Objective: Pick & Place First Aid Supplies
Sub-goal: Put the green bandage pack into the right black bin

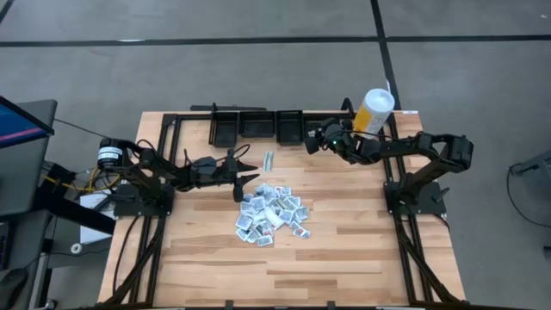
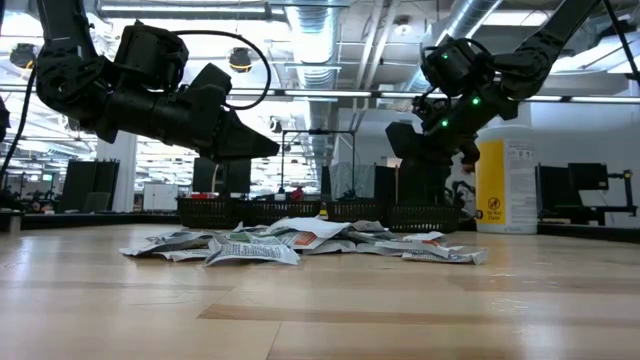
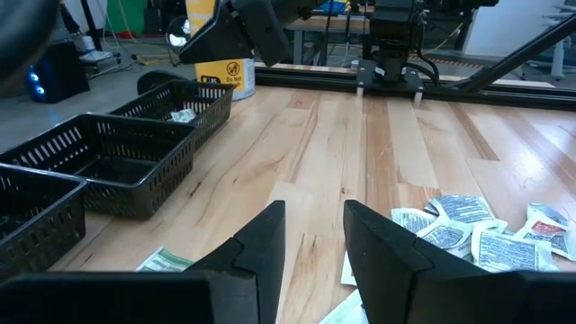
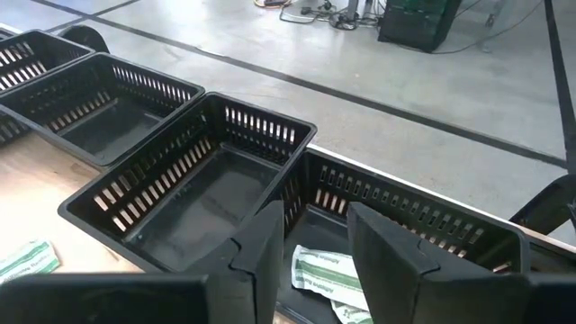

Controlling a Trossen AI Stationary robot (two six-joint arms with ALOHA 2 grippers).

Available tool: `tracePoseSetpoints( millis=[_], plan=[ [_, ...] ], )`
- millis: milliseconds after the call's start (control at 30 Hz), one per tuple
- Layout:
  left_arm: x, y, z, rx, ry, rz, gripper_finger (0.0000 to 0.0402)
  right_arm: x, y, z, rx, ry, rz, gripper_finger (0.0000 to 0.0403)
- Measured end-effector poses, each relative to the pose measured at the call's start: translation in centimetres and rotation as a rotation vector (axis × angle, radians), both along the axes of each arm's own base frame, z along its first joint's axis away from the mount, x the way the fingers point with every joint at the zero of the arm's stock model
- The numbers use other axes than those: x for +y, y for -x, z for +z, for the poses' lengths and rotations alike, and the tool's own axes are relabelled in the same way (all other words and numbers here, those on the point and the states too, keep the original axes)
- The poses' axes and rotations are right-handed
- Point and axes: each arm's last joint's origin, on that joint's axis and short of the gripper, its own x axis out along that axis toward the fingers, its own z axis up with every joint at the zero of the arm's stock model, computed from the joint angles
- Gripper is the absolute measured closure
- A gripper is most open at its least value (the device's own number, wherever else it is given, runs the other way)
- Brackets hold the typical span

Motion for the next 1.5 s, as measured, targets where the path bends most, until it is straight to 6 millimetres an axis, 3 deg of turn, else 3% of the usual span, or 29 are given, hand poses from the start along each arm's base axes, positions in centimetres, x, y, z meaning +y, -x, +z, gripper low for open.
tracePoseSetpoints(
  millis=[667,833,1167,1500],
  plan=[
    [1.8,0.1,-0.2,0.026,-0.051,0.125,0.0286,2.0,-1.7,1.5,-0.062,0.129,0.139,0.0281],
    [2.2,-1.9,-1.5,0.086,-0.043,0.125,0.0286,2.3,-1.9,1.7,-0.084,0.144,0.175,0.0281],
    [3.4,-6.0,-5.4,0.214,-0.025,0.136,0.0286,3.6,-2.7,1.9,-0.053,0.178,0.428,0.0280],
    [3.6,-6.9,-5.8,0.220,-0.022,0.136,0.0286,3.8,-2.8,2.0,-0.028,0.201,0.448,0.0280]
  ],
)
